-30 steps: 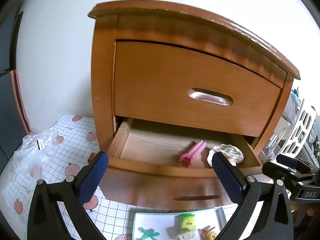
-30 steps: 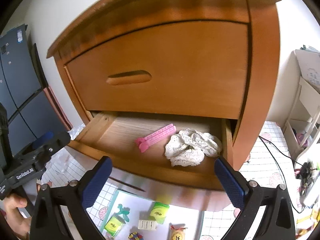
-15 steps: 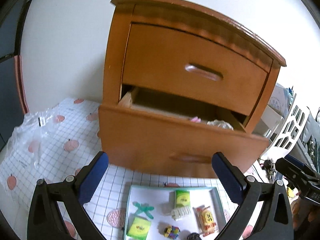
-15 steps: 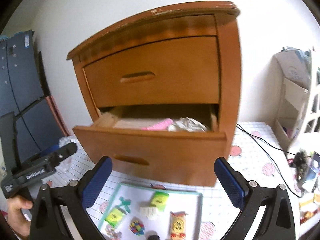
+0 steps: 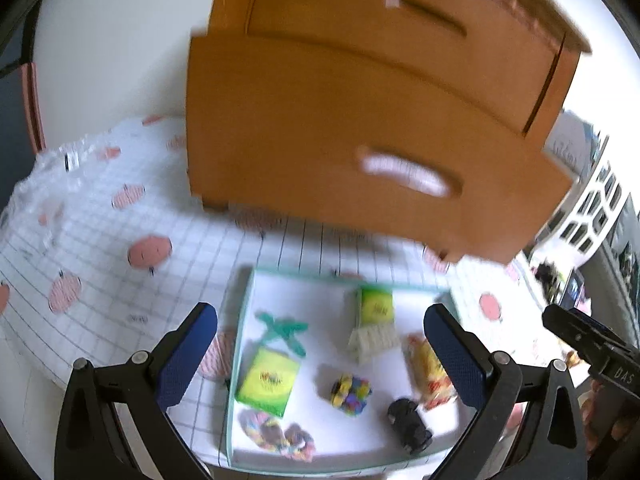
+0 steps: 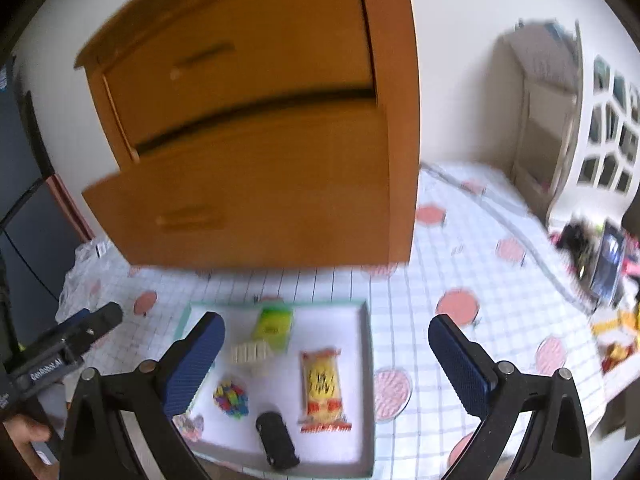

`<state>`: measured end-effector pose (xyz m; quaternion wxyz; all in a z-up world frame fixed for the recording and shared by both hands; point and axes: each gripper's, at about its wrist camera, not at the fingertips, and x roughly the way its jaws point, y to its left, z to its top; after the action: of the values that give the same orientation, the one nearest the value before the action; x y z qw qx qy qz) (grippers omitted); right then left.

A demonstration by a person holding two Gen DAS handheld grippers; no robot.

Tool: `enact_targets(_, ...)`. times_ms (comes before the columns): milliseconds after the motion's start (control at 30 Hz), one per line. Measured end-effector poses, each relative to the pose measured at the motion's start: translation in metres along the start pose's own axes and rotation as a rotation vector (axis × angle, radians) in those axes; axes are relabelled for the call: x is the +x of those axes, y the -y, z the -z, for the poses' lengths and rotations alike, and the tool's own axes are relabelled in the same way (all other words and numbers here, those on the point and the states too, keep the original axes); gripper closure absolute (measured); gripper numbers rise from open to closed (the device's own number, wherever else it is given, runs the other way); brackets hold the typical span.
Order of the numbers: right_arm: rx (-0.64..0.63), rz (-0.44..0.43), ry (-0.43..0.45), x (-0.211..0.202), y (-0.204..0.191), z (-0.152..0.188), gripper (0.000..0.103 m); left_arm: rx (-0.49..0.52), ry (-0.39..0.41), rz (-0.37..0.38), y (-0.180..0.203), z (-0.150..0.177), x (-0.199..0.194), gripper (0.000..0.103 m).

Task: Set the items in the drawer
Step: 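Withdraw both tools from the drawer back over the tray, then grasp the rainbow fuzzy toy with the left tool while the right tool grasps the black toy car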

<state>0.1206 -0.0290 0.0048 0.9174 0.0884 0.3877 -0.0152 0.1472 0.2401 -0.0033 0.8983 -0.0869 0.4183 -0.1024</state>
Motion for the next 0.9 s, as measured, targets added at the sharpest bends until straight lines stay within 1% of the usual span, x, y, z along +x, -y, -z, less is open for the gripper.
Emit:
enact_targets(67, -0.009, -0.001, -0.05, 0.013, -0.002, 0.014, 0.0, 0.002, -0.047, -0.005, 0.0, 0.009, 0.011, 0.0)
enact_targets(133, -0.02, 0.001, -0.092, 0.024, -0.005, 0.025, 0.0, -0.006, -0.117, 0.002, -0.001, 0.017, 0.02, 0.0)
enact_targets(167, -0.023, -0.002, -0.112, 0.029, -0.006, 0.031, 0.0, -0.015, -0.165, -0.015, -0.002, 0.023, 0.027, 0.0)
enact_targets(300, -0.011, -0.03, -0.209, 0.049, -0.011, 0.052, 0.0, -0.062, -0.315, -0.071, -0.01, 0.041, 0.048, 0.0)
enact_targets(367, -0.009, -0.039, -0.242, 0.056, -0.012, 0.057, 0.0, -0.085, -0.364, -0.081, -0.014, 0.048, 0.054, 0.0)
enact_targets(433, -0.006, -0.05, -0.275, 0.062, -0.013, 0.065, 0.0, -0.095, -0.395, -0.094, -0.016, 0.053, 0.058, 0.0)
enact_targets(600, -0.003, -0.082, -0.349, 0.075, -0.016, 0.081, 0.0, -0.068, -0.469, -0.102, -0.012, 0.066, 0.065, 0.001)
enact_targets(700, -0.019, -0.084, -0.383, 0.081, -0.02, 0.089, 0.0, -0.065, -0.506, -0.098, -0.012, 0.073, 0.072, 0.011)
enact_targets(867, -0.053, -0.083, -0.424, 0.088, -0.028, 0.099, 0.004, -0.073, -0.561, -0.097, -0.014, 0.085, 0.08, 0.015)
enact_targets(900, -0.056, -0.087, -0.436, 0.09, -0.029, 0.102, 0.005, -0.073, -0.57, -0.097, -0.014, 0.087, 0.081, 0.018)
